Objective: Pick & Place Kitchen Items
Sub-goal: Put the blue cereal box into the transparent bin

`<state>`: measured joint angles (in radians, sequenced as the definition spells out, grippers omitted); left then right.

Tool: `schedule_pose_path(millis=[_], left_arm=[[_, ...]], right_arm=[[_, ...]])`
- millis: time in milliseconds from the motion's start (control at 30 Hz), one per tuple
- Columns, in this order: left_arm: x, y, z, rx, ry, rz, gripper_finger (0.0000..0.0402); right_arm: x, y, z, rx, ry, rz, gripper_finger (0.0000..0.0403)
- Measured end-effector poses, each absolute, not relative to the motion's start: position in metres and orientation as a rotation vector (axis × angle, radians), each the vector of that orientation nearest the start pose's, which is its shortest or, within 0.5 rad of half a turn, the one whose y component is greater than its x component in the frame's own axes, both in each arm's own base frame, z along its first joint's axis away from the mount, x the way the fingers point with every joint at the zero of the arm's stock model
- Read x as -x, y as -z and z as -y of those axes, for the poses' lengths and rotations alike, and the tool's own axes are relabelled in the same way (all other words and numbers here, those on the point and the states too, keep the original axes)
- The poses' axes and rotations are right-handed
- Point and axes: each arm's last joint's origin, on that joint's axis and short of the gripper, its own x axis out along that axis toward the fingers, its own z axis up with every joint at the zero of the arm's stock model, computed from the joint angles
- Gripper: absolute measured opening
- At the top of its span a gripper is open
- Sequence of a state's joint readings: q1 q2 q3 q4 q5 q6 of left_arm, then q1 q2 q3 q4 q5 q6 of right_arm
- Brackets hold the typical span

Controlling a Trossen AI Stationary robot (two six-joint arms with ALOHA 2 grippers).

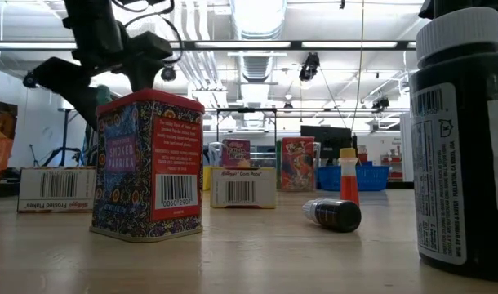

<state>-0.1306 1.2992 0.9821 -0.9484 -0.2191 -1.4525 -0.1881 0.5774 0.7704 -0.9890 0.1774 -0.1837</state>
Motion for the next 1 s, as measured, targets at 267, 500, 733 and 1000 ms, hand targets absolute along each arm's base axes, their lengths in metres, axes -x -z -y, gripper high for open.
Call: schedule_pose_path(millis=[267,500,733,1000], left_arm=[[-0.237,-0.228,0.031,1.080,-1.058,-0.958,0.0399],[-0.248,-0.223,0.034,1.096,-1.104,-1.008,0.0399],[-0.257,-0.210,0.036,1.103,-1.148,-1.072,0.0399],[-0.264,-0.207,0.037,1.104,-1.101,-1.052,0.0399]], right_arm=[[-0.092,-0.285,0.023,0.167,0.271,-0.830,0.0008],[-0.092,-0.285,0.023,0.167,0.271,-0.830,0.0008],[-0.092,-0.285,0.023,0.168,0.271,-0.830,0.0008],[-0.092,-0.285,0.023,0.168,0.271,-0.830,0.0008]])
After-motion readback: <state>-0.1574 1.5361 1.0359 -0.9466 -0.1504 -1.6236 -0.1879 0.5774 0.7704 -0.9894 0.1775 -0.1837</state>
